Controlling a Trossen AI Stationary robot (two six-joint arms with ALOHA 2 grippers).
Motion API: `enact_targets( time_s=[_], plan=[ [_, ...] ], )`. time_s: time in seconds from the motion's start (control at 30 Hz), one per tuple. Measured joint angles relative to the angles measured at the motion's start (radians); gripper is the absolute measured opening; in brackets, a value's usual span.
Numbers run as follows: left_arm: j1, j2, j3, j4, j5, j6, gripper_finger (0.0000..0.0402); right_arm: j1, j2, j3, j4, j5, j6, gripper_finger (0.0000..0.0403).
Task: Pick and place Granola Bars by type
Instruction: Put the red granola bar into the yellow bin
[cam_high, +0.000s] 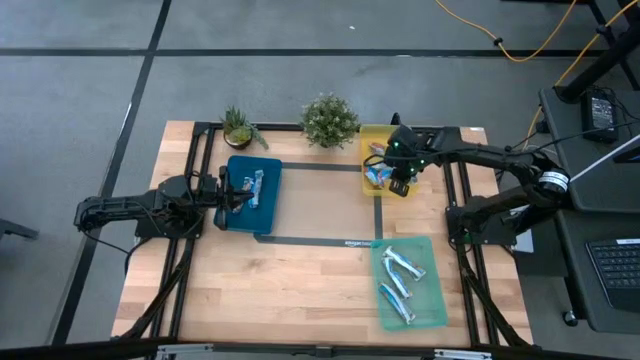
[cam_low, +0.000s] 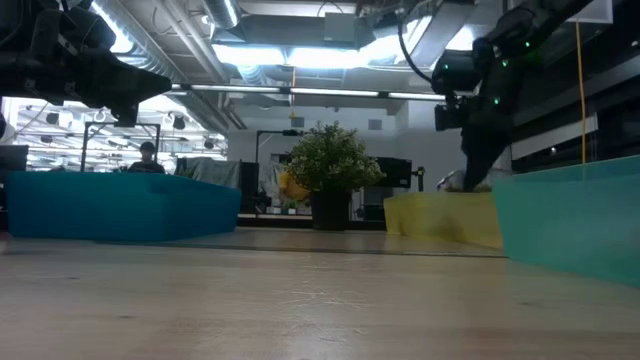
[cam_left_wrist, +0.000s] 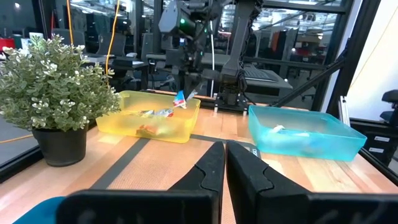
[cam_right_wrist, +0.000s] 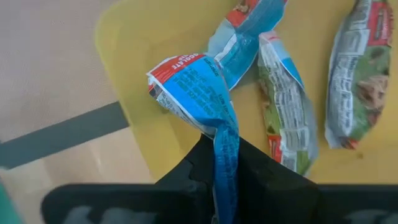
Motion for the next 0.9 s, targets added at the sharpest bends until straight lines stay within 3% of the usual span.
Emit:
enact_targets(
  time_s=[0.5,0.9],
  plan=[
    [0.0,0.0,0.0,0.0,0.0,0.0,0.0009,0.0,0.003,-0.189,0.247,-0.007,-0.032,0.0044],
    [0.0,0.0,0.0,0.0,0.0,0.0,0.0008,-0.027,0.003,-0.218,0.283,-0.025,-0.08,0.0044]
  ],
)
